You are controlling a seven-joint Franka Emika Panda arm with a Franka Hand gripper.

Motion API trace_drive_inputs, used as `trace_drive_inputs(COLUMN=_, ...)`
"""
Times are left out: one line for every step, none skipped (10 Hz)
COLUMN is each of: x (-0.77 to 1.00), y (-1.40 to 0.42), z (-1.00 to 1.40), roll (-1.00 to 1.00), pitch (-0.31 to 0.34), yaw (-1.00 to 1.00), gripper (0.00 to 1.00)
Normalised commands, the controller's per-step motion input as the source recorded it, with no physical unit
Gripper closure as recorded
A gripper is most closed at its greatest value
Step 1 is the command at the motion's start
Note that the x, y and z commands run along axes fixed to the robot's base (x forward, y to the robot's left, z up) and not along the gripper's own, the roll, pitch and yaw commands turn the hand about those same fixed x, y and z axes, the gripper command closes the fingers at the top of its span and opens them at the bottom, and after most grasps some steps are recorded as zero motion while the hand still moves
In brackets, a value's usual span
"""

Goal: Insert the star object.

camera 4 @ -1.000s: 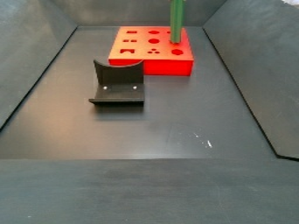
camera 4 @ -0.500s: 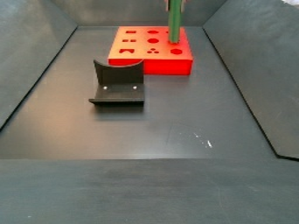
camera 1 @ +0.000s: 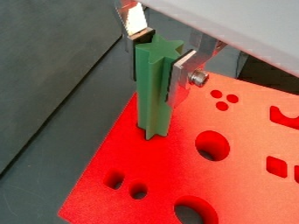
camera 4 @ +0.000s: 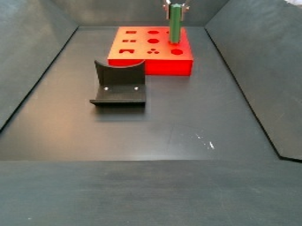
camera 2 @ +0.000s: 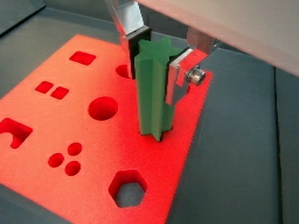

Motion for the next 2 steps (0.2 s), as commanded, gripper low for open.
trace_drive_inputs(x=0.0, y=0.0, z=-0.45, roll=0.09, pitch=-0.024, yaw=-0.15, gripper=1.0)
trace_drive_inputs(x=0.0, y=0.0, z=0.0, roll=0.0, pitch=0.0, yaw=0.0, gripper=1.0)
